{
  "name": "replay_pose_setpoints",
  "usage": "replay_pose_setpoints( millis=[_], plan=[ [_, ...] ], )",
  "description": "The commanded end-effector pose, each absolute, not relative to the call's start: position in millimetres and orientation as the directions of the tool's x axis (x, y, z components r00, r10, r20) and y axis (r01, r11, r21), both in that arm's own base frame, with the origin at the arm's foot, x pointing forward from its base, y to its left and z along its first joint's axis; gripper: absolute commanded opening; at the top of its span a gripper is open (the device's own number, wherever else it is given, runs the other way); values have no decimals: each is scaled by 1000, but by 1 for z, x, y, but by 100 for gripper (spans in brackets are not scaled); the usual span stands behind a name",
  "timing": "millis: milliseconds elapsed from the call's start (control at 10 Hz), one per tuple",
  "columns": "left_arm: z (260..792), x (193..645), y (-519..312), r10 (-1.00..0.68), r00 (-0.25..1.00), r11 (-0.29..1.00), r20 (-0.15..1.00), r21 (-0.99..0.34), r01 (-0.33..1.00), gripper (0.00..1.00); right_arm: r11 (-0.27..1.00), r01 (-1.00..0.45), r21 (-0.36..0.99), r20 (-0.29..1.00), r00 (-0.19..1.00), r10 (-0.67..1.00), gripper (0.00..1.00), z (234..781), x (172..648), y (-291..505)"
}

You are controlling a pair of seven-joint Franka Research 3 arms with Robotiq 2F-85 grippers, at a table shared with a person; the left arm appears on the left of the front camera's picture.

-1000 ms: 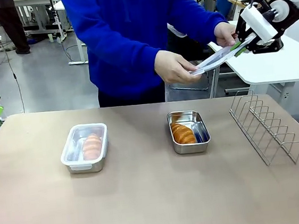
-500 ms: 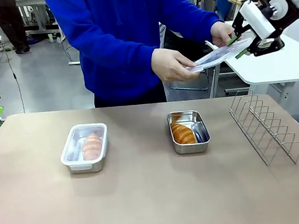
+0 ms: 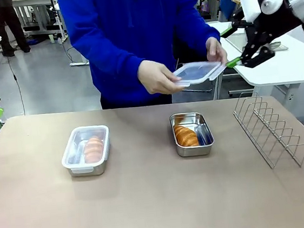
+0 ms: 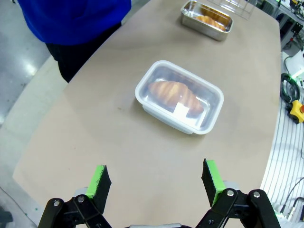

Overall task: Place the bread in airtight containers.
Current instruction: Release when the human grabs the Airtight Container lid.

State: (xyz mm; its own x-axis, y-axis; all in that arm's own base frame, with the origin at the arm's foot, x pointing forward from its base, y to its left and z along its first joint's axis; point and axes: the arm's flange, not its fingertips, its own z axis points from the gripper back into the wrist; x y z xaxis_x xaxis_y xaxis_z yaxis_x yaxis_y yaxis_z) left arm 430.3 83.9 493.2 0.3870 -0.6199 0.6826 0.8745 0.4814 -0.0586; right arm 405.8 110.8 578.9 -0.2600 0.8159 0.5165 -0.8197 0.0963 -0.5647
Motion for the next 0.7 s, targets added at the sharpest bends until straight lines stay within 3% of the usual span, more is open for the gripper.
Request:
replay_pose_setpoints(
  millis=[0, 200, 400, 500, 600],
  plan=[
    [494, 429, 85, -625, 366, 462, 690, -51, 885, 100, 297, -837, -460, 710, -145, 689, 100, 671, 384, -3],
    [494, 429, 85, -625, 366, 462, 690, -51, 885, 100, 398, -844, -359, 811, -71, 580, 100, 675, 364, -87],
    [494, 429, 85, -625, 366, 462, 690, -51, 885, 100, 382, -876, -295, 781, 9, 624, 100, 673, 363, -127],
    [494, 429, 85, -625, 366, 462, 690, -51, 885, 100, 385, -901, -202, 778, 91, 622, 100, 668, 366, -156],
    [494, 429, 85, -625, 366, 462, 690, -51, 885, 100, 427, -895, -133, 779, 172, 603, 100, 656, 375, -133]
  ],
)
